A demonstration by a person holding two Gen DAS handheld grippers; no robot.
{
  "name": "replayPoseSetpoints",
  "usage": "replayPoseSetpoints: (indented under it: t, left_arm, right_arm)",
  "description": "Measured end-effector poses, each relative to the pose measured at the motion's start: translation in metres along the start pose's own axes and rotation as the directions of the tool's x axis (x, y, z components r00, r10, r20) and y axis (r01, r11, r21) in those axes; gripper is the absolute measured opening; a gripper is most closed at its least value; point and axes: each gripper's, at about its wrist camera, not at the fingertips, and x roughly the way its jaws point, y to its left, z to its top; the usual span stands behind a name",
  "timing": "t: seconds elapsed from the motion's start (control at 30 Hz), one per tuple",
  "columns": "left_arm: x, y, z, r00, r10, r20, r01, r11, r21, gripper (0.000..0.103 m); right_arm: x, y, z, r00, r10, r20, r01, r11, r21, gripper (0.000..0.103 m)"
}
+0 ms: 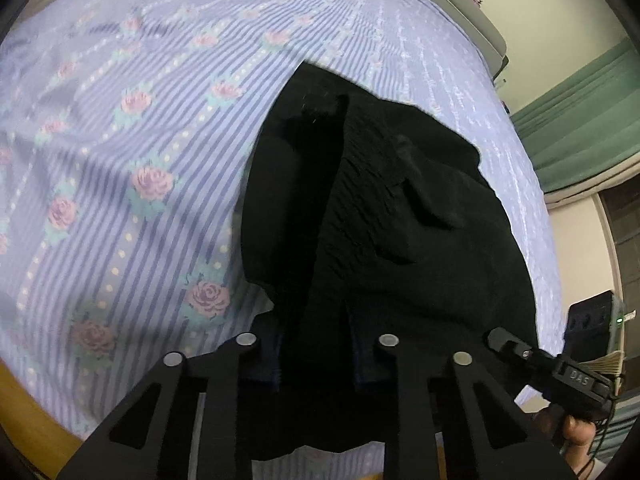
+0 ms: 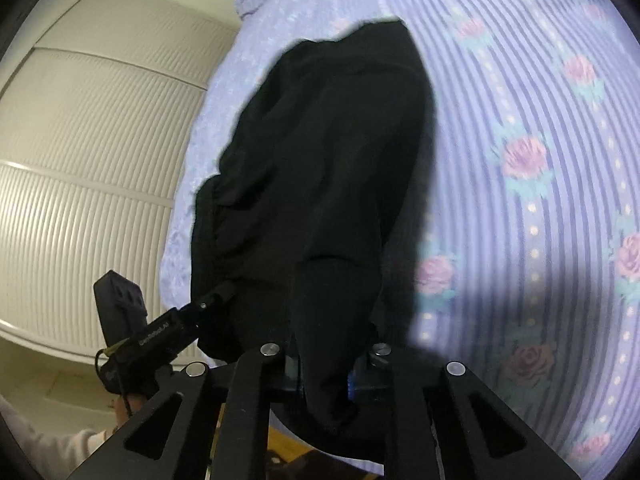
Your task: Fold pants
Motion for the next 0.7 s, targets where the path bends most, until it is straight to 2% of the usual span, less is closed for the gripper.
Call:
replayPoseSetpoints:
  t: [0.2,0.43,0.57,0.7]
  left_arm:
    - [-0.042,-0.022,0.021,0.999,0.052,-0.001,-0.052,0.998,0.036,0.018]
    - [-0.105,-0.045,0.072,0.997,0.046,0.057,-0.05,0.996,0.07,0.018]
    - [-0.128,-0.037,0.1,0.996,0.024,0.086,-0.03,0.997,0.071,0.018]
    - [-0.141,-0.01,0.139,0.997,0.001,0.08,-0.005,0.999,0.043,0.018]
  right_arm:
    - [-0.029,0.046,0.01,0.998,0.043,0.035,-0.041,0.998,-0.043,0.013]
    - [-0.066,0.094,0.035,0.994,0.081,0.068,-0.077,0.995,-0.064,0.013]
    - [-0.073,0.133,0.057,0.989,0.104,0.102,-0.094,0.991,-0.096,0.013]
    - [-0.06,0.177,0.075,0.986,0.114,0.123,-0.099,0.988,-0.122,0.013]
